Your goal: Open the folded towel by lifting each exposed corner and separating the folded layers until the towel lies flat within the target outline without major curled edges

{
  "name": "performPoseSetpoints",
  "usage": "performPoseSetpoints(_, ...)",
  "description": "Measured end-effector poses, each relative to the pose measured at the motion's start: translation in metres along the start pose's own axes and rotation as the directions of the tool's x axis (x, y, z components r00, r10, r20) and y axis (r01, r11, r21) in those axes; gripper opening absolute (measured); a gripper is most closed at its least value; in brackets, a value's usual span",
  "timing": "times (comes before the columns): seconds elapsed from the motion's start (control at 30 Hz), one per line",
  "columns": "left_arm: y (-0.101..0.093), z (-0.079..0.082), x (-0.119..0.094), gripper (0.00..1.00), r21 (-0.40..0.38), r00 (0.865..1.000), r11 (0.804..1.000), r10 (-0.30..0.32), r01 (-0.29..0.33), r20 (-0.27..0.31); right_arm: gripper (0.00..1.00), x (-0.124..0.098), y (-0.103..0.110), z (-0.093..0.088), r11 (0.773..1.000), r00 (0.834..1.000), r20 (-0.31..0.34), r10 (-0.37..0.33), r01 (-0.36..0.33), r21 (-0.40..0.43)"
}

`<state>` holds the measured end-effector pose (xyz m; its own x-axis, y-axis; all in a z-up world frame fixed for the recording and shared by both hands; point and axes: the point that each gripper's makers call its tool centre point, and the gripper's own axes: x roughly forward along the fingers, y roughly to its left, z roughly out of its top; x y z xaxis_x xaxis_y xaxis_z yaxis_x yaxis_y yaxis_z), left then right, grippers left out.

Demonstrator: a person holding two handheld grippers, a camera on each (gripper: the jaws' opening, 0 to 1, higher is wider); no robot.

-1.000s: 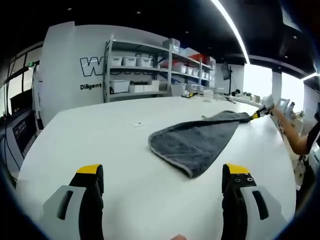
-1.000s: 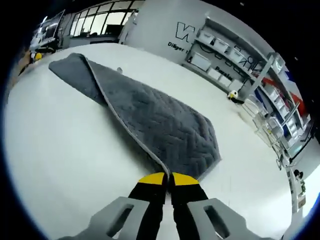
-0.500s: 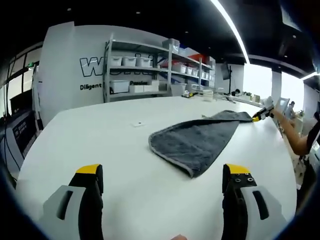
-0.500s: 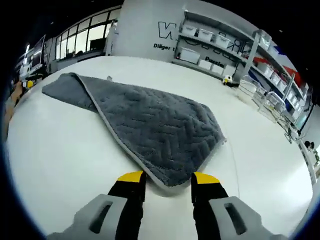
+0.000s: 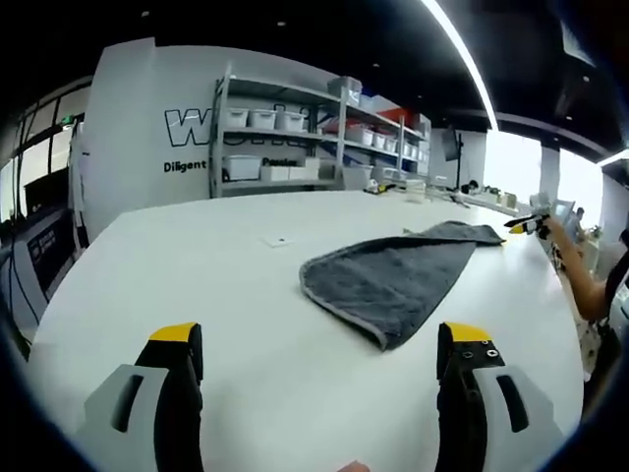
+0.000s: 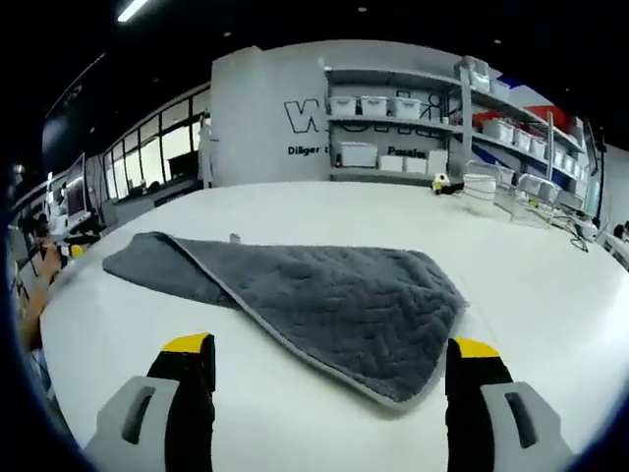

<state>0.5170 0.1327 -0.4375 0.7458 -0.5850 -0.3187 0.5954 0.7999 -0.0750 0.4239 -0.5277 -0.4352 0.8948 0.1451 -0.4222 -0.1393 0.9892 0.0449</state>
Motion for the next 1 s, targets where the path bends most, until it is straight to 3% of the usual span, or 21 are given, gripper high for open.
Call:
performPoseSetpoints(0.1, 0.003, 0.001, -0.001, 0.98, -0.016, 1.0, 1.0, 0.008, -0.008, 0.008, 1.0, 0.007, 0.03, 0.007, 0.998, 0.998, 0.014, 0.064, -0.064, 0.004)
performPoseSetpoints(0.17, -0.002, 0.003, 0.0, 0.98, -0.081, 0.999, 0.997, -0.018, 0.02, 0.032, 1.0, 0.009, 0.05, 0.008, 0.994, 0.994, 0.0, 0.11, -0.11, -0.017)
performPoseSetpoints(0.3, -0.01, 0.006, 0.002, 0.99, -0.093, 0.997, 0.994, -0.059, 0.063, 0.045, 1.0, 0.014, 0.085, 0.017, 0.982, 0.983, 0.024, 0.184, -0.183, -0.044)
performPoseSetpoints(0.4, -0.015, 0.005, 0.005, 0.99, -0.081, 0.997, 0.994, -0.07, 0.073, 0.034, 1.0, 0.015, 0.098, 0.026, 0.976, 0.975, 0.057, 0.214, -0.211, -0.047)
performPoseSetpoints(0.57, -0.02, 0.006, 0.015, 0.99, -0.074, 0.997, 0.994, -0.075, 0.075, 0.007, 1.0, 0.025, 0.141, 0.036, 0.945, 0.946, 0.081, 0.314, -0.304, -0.12)
performPoseSetpoints(0.63, -0.038, 0.02, 0.022, 0.98, -0.137, 0.988, 0.978, -0.149, 0.155, 0.05, 1.0, 0.032, 0.16, 0.037, 0.923, 0.93, 0.074, 0.36, -0.344, -0.173)
performPoseSetpoints(0.73, -0.046, 0.032, 0.03, 0.98, -0.122, 0.987, 0.98, -0.151, 0.157, 0.057, 0.99, 0.034, 0.173, 0.038, 0.912, 0.92, 0.088, 0.383, -0.361, -0.196)
performPoseSetpoints(0.87, -0.052, 0.035, 0.041, 0.98, -0.084, 0.99, 0.987, -0.139, 0.14, 0.018, 0.99, 0.03, 0.184, 0.036, 0.893, 0.905, 0.087, 0.417, -0.39, -0.222)
performPoseSetpoints(1.0, -0.044, 0.039, 0.059, 0.94, -0.056, 0.993, 0.992, -0.115, 0.115, 0.006, 0.99, 0.028, 0.188, 0.035, 0.881, 0.891, 0.1, 0.444, -0.413, -0.23)
